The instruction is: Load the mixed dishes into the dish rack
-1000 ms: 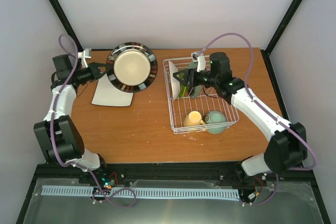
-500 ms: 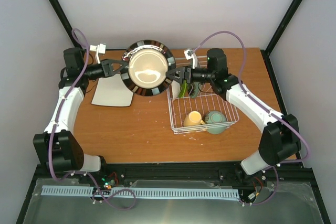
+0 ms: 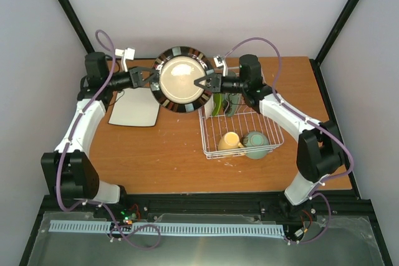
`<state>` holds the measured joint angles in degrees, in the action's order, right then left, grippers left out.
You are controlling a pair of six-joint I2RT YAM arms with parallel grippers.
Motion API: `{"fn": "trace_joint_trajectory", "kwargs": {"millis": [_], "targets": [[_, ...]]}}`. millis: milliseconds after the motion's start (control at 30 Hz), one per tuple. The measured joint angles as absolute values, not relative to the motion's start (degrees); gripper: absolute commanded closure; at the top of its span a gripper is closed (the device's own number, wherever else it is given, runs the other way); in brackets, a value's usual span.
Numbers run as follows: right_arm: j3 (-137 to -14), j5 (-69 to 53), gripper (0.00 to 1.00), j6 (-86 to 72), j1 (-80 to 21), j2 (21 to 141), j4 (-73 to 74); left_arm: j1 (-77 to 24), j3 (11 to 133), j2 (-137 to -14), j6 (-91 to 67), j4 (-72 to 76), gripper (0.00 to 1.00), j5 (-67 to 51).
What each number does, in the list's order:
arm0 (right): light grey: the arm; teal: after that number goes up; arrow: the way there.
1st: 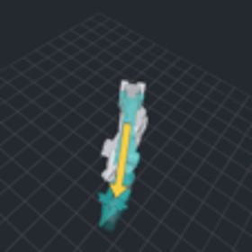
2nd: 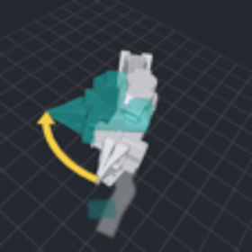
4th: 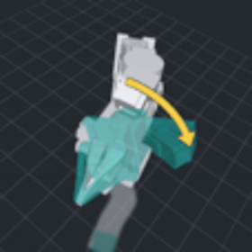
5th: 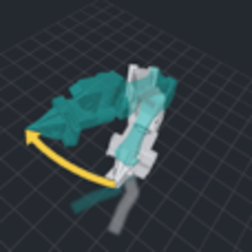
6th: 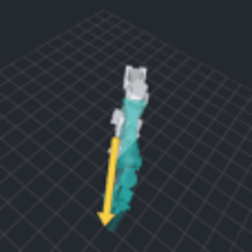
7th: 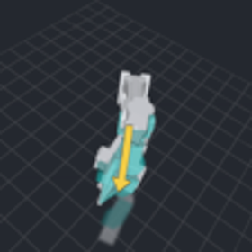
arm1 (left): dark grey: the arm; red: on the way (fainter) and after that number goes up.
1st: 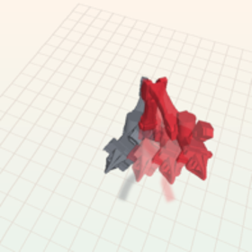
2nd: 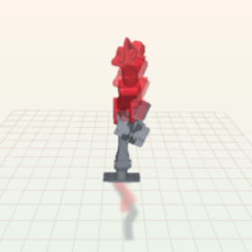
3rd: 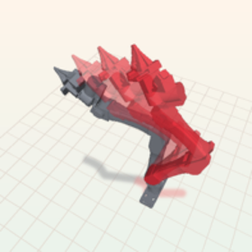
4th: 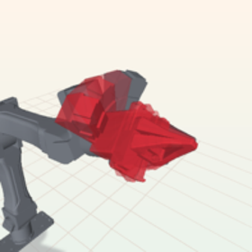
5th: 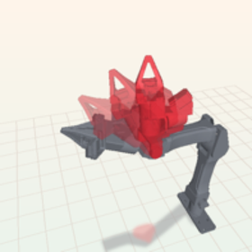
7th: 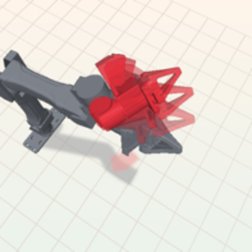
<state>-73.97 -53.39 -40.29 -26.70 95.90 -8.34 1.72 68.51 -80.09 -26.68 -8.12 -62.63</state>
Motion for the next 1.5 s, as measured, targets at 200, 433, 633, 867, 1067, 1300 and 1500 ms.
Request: {"fn": "trace_joint_trajectory", "kwargs": {"millis": [200,433,633,867,1067,1300,1500], "targets": [[-73.2,-51.3,0.97,-37.3,-28.5,95.0,-6.5,-0.7,74.9,-82.1,-24.3,-15.0,0.01,-59.8],[-69.2,-47.6,0.97,-35.6,-29.9,92.0,-1.9,-1.9,79.4,-81.4,-19.8,-20.9,0.00,-46.7],[-69.4,-31.2,0.97,-29.6,-29.2,83.0,9.0,-1.9,75.4,-71.6,-15.6,-19.3,0.00,-23.0],[-71.6,-2.2,0.97,-20.6,-28.4,67.2,17.9,-1.5,59.9,-55.4,-11.7,-4.3,0.00,-6.8],[-68.4,19.0,0.97,-19.5,-24.3,59.4,20.8,-1.4,57.8,-57.5,-8.9,-3.1,0.00,-3.5],[-64.3,24.3,0.97,-20.9,-20.8,64.1,27.8,-1.4,58.7,-61.6,-7.6,-6.5,0.00,-1.6],[-60.7,20.5,0.97,-21.4,-20.9,70.1,28.1,-1.3,58.8,-61.5,-6.9,-6.9,0.00,-0.8]]}}
